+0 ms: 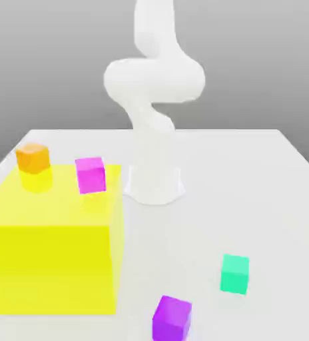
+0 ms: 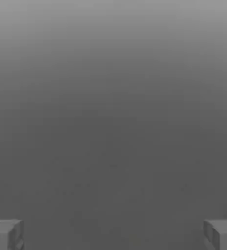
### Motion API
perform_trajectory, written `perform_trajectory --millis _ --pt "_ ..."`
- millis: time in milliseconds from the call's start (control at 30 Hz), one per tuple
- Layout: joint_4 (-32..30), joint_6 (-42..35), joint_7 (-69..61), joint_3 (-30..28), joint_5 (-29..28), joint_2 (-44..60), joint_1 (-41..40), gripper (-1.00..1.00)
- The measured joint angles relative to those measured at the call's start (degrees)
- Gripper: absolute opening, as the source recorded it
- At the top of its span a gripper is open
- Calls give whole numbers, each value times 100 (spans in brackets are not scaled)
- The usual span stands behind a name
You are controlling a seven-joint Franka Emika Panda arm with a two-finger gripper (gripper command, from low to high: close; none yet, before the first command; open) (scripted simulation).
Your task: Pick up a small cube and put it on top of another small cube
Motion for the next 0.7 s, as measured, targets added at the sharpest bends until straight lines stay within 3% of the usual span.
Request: perform_trajectory --millis 367,700 --pt "-804 901 -2387 -696 913 1777 1583 0" --pt "-1526 1726 -4275 -658 1386 3328 2452 0"
